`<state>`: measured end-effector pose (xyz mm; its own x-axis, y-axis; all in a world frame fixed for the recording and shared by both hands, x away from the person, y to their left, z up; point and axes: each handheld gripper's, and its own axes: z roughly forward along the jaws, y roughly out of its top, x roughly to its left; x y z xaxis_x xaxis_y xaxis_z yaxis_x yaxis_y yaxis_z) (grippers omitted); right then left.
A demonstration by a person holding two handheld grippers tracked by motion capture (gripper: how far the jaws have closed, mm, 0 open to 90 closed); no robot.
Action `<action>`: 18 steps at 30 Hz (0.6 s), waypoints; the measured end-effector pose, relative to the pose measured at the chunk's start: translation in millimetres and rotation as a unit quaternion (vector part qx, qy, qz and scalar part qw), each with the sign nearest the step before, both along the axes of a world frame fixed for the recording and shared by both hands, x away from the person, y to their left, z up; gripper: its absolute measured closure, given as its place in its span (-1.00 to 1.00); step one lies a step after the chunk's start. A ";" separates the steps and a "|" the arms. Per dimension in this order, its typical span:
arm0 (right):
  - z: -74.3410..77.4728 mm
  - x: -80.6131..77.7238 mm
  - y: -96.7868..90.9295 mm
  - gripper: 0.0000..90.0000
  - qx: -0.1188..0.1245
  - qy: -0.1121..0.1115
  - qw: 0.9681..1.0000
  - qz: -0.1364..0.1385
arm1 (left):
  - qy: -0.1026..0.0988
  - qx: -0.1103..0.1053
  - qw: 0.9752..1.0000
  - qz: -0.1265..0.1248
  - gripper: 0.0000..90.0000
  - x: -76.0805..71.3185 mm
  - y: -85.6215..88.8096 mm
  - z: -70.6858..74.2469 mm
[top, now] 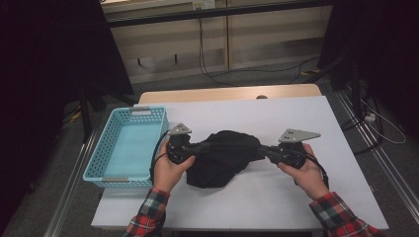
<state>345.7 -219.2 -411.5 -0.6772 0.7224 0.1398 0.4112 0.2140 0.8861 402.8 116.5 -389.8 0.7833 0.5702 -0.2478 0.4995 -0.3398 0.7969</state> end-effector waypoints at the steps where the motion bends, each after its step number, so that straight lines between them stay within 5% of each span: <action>1: 0.7 -0.5 -1.9 0.94 0.000 -0.001 1.000 -0.001 | -0.001 -0.004 1.000 0.001 0.97 0.3 -1.6 -0.4; 7: -5.1 7.0 0.7 0.93 0.009 -0.001 1.000 -0.019 | 0.016 -0.007 1.000 0.012 0.97 6.8 1.2 -5.2; 18: -15.5 30.7 21.8 0.93 0.008 0.011 1.000 -0.013 | 0.006 0.011 0.999 0.048 0.97 14.2 19.1 -10.7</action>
<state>376.3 -197.4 -427.0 -0.6547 0.7376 0.1653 0.4352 0.1890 0.8803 417.0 135.6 -400.5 0.7220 0.6473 -0.2442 0.5403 -0.3071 0.7834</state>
